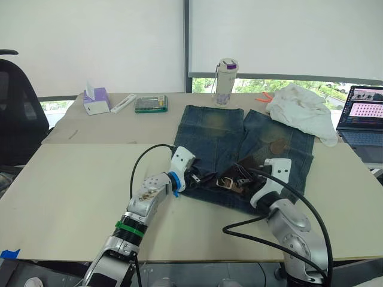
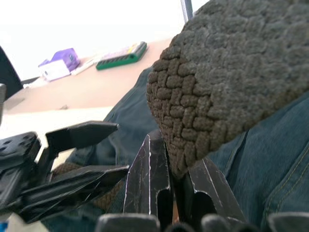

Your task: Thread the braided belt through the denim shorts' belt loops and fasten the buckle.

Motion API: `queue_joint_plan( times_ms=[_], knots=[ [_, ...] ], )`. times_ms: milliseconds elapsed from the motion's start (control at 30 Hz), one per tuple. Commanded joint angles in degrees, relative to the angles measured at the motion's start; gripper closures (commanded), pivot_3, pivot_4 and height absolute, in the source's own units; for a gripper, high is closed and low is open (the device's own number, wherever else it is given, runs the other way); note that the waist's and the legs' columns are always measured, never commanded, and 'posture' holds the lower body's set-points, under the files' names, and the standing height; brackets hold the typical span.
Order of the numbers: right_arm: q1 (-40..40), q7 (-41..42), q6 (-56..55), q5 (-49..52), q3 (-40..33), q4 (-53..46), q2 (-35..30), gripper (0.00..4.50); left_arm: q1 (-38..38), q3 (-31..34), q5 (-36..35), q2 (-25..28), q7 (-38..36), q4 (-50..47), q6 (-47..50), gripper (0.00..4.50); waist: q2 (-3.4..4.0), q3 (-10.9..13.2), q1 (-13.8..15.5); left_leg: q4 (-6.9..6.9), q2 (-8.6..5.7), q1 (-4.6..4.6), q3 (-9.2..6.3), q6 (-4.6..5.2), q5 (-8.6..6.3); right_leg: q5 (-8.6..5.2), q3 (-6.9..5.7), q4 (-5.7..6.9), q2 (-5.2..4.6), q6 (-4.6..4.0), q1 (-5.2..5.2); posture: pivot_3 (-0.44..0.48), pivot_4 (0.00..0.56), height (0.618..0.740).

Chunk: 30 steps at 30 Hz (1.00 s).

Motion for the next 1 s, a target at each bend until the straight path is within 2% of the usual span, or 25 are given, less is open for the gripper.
queue_joint_plan(
  times_ms=[33,133,233,267,467,600,667,833,1000],
  knots=[
    [0.35,1.33,-3.38,0.75,-0.42,0.18,-1.78,4.5,-2.49,1.39,1.65,-1.8,1.65,1.53,-3.24,0.03,-0.01,0.0,0.11,0.0,-0.02,0.0,0.0,0.01,0.01,0.0,0.0,0.0,-0.02,0.0,0.0,0.0,0.15,0.74],
    [0.74,1.7,-4.49,1.05,-0.23,0.8,-2.72,4.5,-3.85,1.99,3.44,-2.76,3.2,4.44,-5.09,0.03,-0.02,0.0,0.09,0.01,-0.06,-0.03,0.0,0.04,0.02,0.0,-0.02,0.0,-0.06,0.01,0.0,0.0,0.15,0.74],
    [1.1,1.97,-5.42,1.17,-0.02,1.27,-3.16,4.5,-4.55,1.63,3.96,-3.66,1.56,6.4,-7.41,0.03,-0.01,0.0,0.08,0.01,-0.07,-0.04,0.0,0.05,0.03,0.0,-0.02,0.01,-0.06,0.01,0.0,0.0,0.15,0.74],
    [1.21,1.99,-5.71,1.23,0.04,1.43,-3.32,4.5,-4.62,1.98,3.48,-4.2,1.01,6.87,-7.92,0.58,-0.01,0.0,0.07,0.0,-0.07,-0.02,0.0,0.05,0.03,0.0,-0.02,0.03,-0.05,0.01,0.0,0.0,0.15,0.74],
    [1.63,2.18,-6.94,1.77,-0.39,2.41,-4.38,4.5,-5.0,3.35,1.66,-5.34,-5.58,11.31,-12.05,2.51,-0.02,0.01,0.07,0.02,-0.08,-0.03,0.0,0.06,0.03,0.0,-0.03,0.04,-0.06,0.01,0.01,0.0,0.15,0.74],
    [1.93,3.86,-8.21,2.82,-0.97,3.09,-5.75,4.5,-6.65,4.14,-0.72,-5.72,-14.14,15.87,-12.99,3.83,-0.01,0.0,0.06,0.02,-0.08,-0.03,0.0,0.07,0.04,0.0,-0.04,0.05,-0.04,0.01,0.01,0.0,0.15,0.74],
    [1.99,5.33,-9.5,3.26,-1.03,3.89,-6.39,4.5,-7.83,4.29,-0.29,-5.71,-15.91,18.74,-13.56,4.49,-0.02,0.01,0.1,0.05,-0.1,-0.03,0.0,0.08,0.04,-0.01,-0.06,0.04,-0.04,0.02,0.03,0.0,0.15,0.74],
    [3.27,11.46,-15.61,2.71,-0.29,7.78,-9.94,4.5,-10.9,5.19,0.46,-6.73,-18.12,24.78,-14.84,4.49,-0.03,0.01,0.12,0.09,-0.16,-0.03,0.0,0.1,0.05,-0.01,-0.09,0.04,-0.03,0.03,0.06,0.0,0.15,0.74],
    [4.13,21.57,-30.84,-3.99,2.9,16.04,-17.88,4.5,-13.13,5.96,1.01,-7.68,-18.77,28.78,-16.57,4.49,-0.05,0.02,0.08,0.16,-0.3,-0.02,0.0,0.14,0.04,-0.04,-0.11,0.03,-0.06,0.07,0.11,0.0,0.15,0.74]
  ],
)
